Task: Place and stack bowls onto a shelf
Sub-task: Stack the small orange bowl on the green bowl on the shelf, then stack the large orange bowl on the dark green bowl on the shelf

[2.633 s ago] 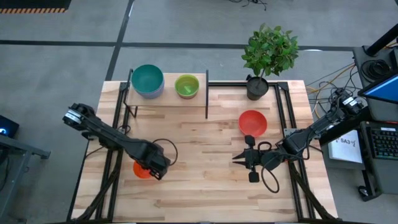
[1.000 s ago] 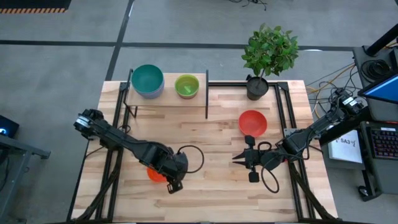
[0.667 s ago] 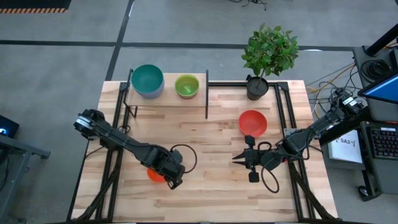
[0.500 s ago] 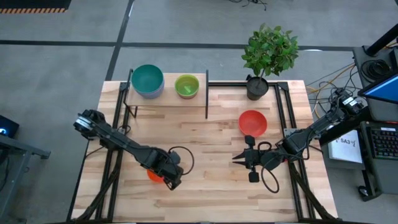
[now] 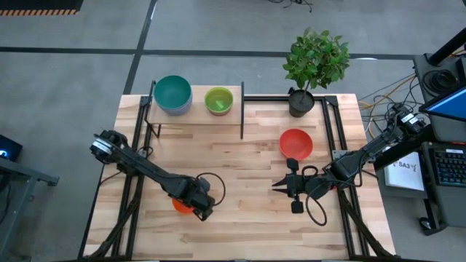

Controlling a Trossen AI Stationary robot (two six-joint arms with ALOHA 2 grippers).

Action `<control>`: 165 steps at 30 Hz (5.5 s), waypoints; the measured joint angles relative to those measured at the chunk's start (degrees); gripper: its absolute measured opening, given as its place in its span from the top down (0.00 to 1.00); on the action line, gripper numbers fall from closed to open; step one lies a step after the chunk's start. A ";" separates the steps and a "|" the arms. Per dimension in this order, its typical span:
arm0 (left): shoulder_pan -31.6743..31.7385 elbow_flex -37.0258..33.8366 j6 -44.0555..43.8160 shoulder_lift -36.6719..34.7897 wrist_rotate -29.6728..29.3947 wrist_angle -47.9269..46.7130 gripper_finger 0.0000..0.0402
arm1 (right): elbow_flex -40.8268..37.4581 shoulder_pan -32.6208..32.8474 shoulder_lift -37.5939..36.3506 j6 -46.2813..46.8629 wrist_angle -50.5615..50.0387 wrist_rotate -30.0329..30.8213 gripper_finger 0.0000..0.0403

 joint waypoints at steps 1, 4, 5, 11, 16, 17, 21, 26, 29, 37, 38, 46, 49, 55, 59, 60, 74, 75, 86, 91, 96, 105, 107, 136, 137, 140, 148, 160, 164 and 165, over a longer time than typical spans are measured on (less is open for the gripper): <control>0.00 0.02 0.04 0.72 0.00 -0.05 0.51 | 0.00 0.00 0.00 0.02 0.00 0.00 0.88; 0.00 0.23 1.00 2.93 0.04 -0.38 0.51 | 0.00 0.00 0.00 0.02 0.00 0.00 0.88; 0.00 0.34 1.35 3.48 0.17 -0.33 0.52 | 0.00 0.00 0.00 0.02 -0.02 0.00 0.88; 0.00 1.82 4.14 4.86 0.44 -0.57 0.67 | 0.00 0.00 0.00 0.02 -0.02 0.00 0.88; 0.02 1.99 4.22 4.86 0.54 -0.68 0.92 | 0.00 0.00 0.00 -0.04 -0.04 0.00 0.88; 0.03 1.99 4.15 4.86 0.46 -0.70 0.96 | 0.00 0.00 0.00 -0.04 -0.04 0.00 0.88; 0.09 2.03 5.11 4.67 0.98 -0.84 0.98 | -0.07 0.00 0.00 -0.04 -0.02 0.00 0.88; 0.19 7.17 15.46 4.31 3.51 -5.81 1.00 | -0.11 0.00 0.00 -0.09 -0.02 0.00 0.88; 0.11 13.20 27.96 4.42 1.77 -11.01 1.00 | -0.13 0.00 0.00 -0.12 -0.02 0.00 0.88; 0.86 28.98 55.39 4.66 -22.75 -25.59 1.00 | -0.15 0.00 0.00 -0.86 -0.04 0.00 0.88; 1.50 30.91 57.48 4.66 -25.01 -26.81 1.00 | -0.15 0.00 0.00 -0.88 -0.04 0.00 0.88; 12.07 44.79 70.76 4.64 -31.39 -32.59 1.00 | -0.17 0.00 0.00 -1.14 -0.02 0.00 0.88; 17.35 48.17 76.47 4.64 -31.36 -32.86 1.00 | -0.20 0.00 0.00 -1.14 -0.02 0.00 0.88; 29.73 52.10 83.46 4.64 -31.17 -32.45 1.00 | -0.20 0.00 0.00 -1.16 0.00 0.00 0.88; 38.41 52.81 84.31 4.64 -26.94 -31.71 1.00 | -0.20 0.00 0.00 -1.25 0.00 0.00 0.88; 40.44 52.81 84.37 4.64 -25.08 -31.10 1.00 | -0.20 0.00 0.00 -1.25 0.00 0.00 0.88; 49.47 52.35 84.77 4.92 -10.51 -26.89 1.00 | -0.20 0.00 0.00 -1.68 0.00 0.02 0.88; 49.43 52.35 84.77 4.91 -10.51 -26.84 1.00 | -0.20 0.00 0.00 -1.68 0.00 0.01 0.88; 49.44 51.91 84.72 8.04 -12.08 -26.64 1.00 | -0.20 0.00 -0.02 -1.62 0.00 0.00 0.88; 49.44 51.89 84.72 9.84 -16.29 -28.79 1.00 | -0.20 0.00 -0.02 -1.60 0.00 0.00 0.88; 49.44 51.87 84.71 10.43 -16.45 -29.84 1.00 | -0.20 0.00 -0.02 -1.62 -0.18 0.00 0.88; 49.32 51.87 84.23 10.32 -16.48 -31.30 0.82 | -0.20 0.00 -0.02 -1.62 -0.42 0.00 0.88; 49.17 51.87 84.23 10.25 -16.48 -31.35 0.77 | -0.20 0.00 -0.02 -1.62 -0.44 0.00 0.88; 41.68 64.62 79.77 6.28 -2.01 -22.91 0.64 | -1.16 0.00 -0.02 3.36 -0.46 0.06 0.88; 40.69 64.08 79.81 5.46 -3.01 -22.36 0.65 | -1.23 0.00 -0.02 4.67 -0.45 0.05 0.88; 37.72 60.62 79.76 2.50 -7.32 -21.00 0.66 | -1.69 0.00 -0.02 8.70 -0.43 0.06 0.88; 29.65 37.71 74.53 -11.56 -10.54 -7.45 0.67 | -2.64 0.13 1.71 12.54 -0.55 0.02 0.88; 17.65 0.02 74.48 -33.63 -23.92 32.20 0.67 | 2.12 -0.38 2.12 11.40 3.54 7.27 0.88; 16.87 -7.03 76.65 -38.79 -32.81 38.89 0.67 | 6.34 -2.57 2.10 11.30 0.31 7.03 0.84; 16.87 -8.10 76.73 -39.87 -35.04 38.97 0.67 | 7.50 -3.31 2.10 11.87 -1.23 6.64 0.83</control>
